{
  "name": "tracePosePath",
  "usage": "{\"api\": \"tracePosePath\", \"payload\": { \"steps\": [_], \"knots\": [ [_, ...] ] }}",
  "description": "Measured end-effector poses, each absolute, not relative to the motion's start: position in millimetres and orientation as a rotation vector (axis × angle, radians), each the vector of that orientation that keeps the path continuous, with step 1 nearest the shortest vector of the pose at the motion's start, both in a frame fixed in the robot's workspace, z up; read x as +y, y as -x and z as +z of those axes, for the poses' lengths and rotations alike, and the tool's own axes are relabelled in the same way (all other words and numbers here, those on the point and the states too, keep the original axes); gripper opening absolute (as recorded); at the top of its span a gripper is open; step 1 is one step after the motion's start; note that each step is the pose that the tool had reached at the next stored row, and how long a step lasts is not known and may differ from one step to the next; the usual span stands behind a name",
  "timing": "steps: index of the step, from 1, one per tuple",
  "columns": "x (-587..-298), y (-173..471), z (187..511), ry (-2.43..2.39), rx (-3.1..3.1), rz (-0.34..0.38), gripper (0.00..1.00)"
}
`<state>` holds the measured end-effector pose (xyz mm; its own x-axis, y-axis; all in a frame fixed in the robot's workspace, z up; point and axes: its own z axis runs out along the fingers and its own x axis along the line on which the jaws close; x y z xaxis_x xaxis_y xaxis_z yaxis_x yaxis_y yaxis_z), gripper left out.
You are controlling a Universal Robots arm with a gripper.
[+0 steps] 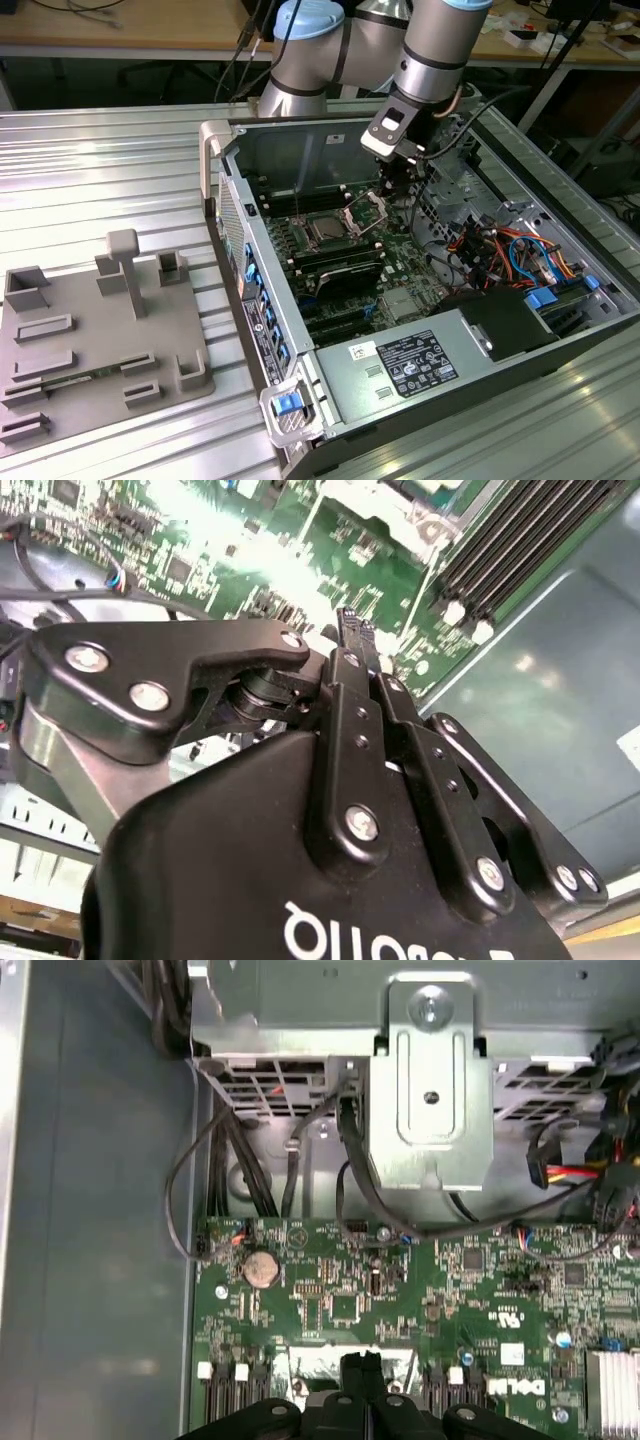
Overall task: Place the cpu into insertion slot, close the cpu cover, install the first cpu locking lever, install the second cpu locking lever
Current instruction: 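Close the cpu cover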
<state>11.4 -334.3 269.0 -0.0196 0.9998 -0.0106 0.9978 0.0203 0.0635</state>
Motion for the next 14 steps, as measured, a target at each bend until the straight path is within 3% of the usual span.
{"api": "tracePosePath", "payload": {
  "steps": [14],
  "knots": [
    [-334,-36,254,-2.167,2.21,0.05,0.11]
  ]
}}
